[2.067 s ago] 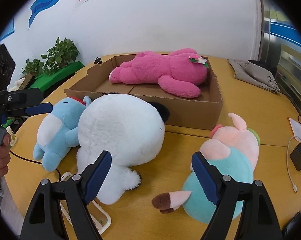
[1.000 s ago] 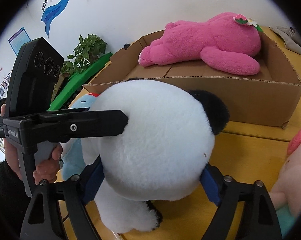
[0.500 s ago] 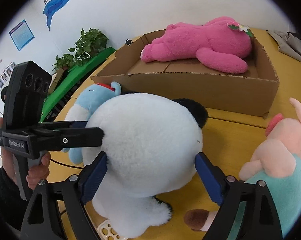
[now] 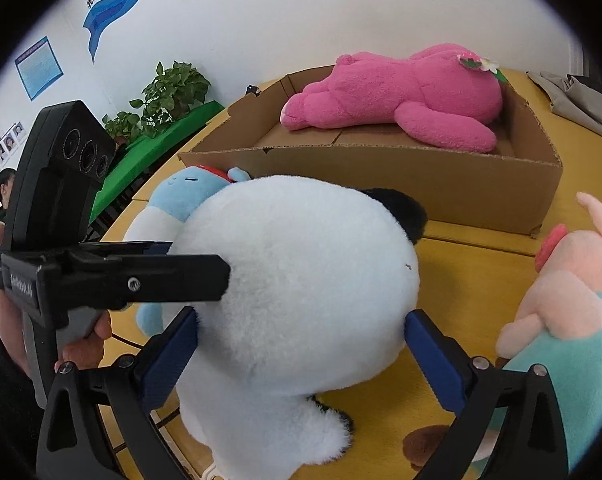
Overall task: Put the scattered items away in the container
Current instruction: 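Lift the white plush with both grippers off the table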
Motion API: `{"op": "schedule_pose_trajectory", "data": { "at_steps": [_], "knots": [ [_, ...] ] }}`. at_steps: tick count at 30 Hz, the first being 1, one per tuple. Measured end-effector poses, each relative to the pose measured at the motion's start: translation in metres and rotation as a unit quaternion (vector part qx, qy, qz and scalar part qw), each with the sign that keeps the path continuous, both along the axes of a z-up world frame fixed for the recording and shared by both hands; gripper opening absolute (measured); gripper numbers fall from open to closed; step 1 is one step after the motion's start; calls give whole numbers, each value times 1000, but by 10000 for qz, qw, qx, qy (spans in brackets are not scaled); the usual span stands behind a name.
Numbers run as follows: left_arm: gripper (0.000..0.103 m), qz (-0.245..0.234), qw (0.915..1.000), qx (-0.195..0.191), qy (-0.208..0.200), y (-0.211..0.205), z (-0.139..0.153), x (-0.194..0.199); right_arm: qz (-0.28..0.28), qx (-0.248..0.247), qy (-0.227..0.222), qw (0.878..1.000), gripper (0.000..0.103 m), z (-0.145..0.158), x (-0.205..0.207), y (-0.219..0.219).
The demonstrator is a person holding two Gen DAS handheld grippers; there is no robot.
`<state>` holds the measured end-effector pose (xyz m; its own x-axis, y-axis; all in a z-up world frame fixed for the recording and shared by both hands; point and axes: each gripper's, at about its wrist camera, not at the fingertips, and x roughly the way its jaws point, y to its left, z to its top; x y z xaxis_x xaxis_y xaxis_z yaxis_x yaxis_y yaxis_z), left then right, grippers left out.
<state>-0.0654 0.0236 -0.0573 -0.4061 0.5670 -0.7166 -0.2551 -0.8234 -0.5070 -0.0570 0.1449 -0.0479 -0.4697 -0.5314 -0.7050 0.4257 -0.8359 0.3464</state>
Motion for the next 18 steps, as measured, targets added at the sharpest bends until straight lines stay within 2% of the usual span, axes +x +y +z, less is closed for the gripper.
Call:
{"op": "schedule_pose_trajectory", "data": {
  "at_steps": [7, 11, 14, 18],
  "knots": [
    [96, -54, 9999, 109, 22, 0, 7, 16, -80, -212, 149, 9996, 88, 2, 18, 6],
    [96, -130, 9998, 120, -88, 8, 6, 26, -200, -445, 19, 9988, 89, 10, 26, 17],
    [96, -185, 9998, 14, -13, 13, 3, 27, -115, -332, -43, 9994, 92, 6, 22, 22],
    [98, 16, 9998, 185, -10, 0, 3, 24, -102, -213, -37, 9997, 95, 4, 21, 20]
  ]
}}
